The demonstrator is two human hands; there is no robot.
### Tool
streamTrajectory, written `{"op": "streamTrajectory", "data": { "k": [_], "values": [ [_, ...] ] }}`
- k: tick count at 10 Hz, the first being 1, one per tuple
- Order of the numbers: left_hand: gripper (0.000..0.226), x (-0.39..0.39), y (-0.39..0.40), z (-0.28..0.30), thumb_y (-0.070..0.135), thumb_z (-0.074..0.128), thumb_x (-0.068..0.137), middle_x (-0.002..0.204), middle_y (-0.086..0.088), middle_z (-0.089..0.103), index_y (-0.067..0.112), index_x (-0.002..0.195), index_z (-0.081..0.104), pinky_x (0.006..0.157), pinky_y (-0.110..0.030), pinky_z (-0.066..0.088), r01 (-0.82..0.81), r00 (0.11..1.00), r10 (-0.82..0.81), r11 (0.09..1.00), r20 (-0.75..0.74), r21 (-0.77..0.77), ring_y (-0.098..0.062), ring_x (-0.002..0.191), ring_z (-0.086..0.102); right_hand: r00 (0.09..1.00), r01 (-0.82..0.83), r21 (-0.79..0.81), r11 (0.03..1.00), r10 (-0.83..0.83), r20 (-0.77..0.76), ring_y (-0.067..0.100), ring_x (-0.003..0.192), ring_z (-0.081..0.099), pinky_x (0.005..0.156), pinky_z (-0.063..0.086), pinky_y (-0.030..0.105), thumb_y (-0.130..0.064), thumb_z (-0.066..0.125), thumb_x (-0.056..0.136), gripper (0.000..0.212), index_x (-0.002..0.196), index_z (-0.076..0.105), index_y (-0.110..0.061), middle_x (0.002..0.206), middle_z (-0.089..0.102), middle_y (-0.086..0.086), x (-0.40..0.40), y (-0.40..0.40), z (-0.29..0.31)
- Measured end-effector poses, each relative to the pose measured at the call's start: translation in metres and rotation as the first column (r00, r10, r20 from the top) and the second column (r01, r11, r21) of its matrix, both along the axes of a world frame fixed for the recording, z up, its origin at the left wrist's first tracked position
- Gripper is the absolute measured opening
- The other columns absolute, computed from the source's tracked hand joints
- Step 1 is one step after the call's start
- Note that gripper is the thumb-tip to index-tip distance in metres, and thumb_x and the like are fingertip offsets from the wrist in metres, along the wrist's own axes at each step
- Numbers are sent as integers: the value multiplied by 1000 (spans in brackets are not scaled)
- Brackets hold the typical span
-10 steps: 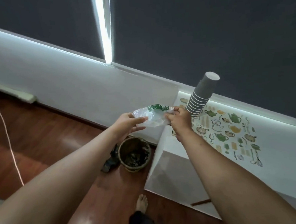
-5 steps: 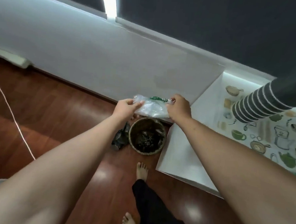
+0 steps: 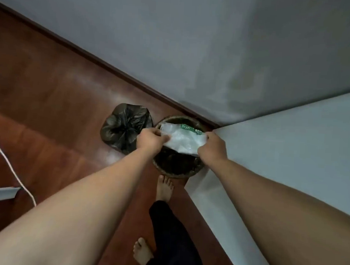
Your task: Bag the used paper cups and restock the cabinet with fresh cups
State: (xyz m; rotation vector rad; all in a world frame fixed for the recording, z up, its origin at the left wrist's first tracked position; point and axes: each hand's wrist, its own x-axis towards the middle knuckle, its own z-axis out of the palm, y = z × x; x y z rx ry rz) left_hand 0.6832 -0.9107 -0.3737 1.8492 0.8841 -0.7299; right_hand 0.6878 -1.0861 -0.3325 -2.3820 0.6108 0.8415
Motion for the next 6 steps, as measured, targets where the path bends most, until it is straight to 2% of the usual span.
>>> {"op": "streamTrajectory", "data": {
  "k": [1,2,3,4,5,6],
  "values": [
    [28,4,-8,-45,30,80,79,91,-1,63,8,93,70,81,-26,46,77,997,-77,997,3,-20,-17,92,60,1000,14,-74,997,-16,-24,37,108,61,89,48,32,0,59,79,35,114,64,0,115,66,20,8,-9,-54],
    [35,8,-12,-96,36,78,80,65,-1,59,13,61,59,65,-26,40,211,977,-208,975,-49,62,-19,71,60,998,24,-97,995,-29,-53,38,107,62,90,50,34,0,59,80,35,115,65,2,114,66,22,14,-13,-109],
    [46,7,-13,-127,38,72,85,56,-1,51,12,54,51,63,-27,38,302,952,-292,946,-97,120,-23,67,57,995,47,-89,995,-55,-89,36,110,60,91,49,33,0,57,81,38,118,63,0,118,65,20,14,-13,-141],
    [51,8,-16,-157,44,55,95,102,-21,68,-4,99,67,71,-29,38,390,917,-370,910,-150,140,-36,100,62,980,97,-15,995,-98,-172,34,119,55,93,45,30,-8,57,84,51,134,49,-5,131,57,17,11,-12,-172],
    [59,11,-16,-159,49,42,100,108,-23,66,-4,105,65,71,-30,38,451,889,-429,879,-156,154,-37,99,61,973,54,20,998,-48,-224,33,126,51,98,42,29,-14,56,90,57,144,38,-7,141,50,14,12,-12,-174],
    [56,17,-15,-139,47,37,102,103,-20,67,-1,95,65,68,-33,41,489,868,-462,857,-181,159,-31,82,57,983,-42,19,999,45,-180,33,130,46,102,41,33,-15,55,92,64,149,28,-8,145,45,14,16,-12,-156]
  ]
}}
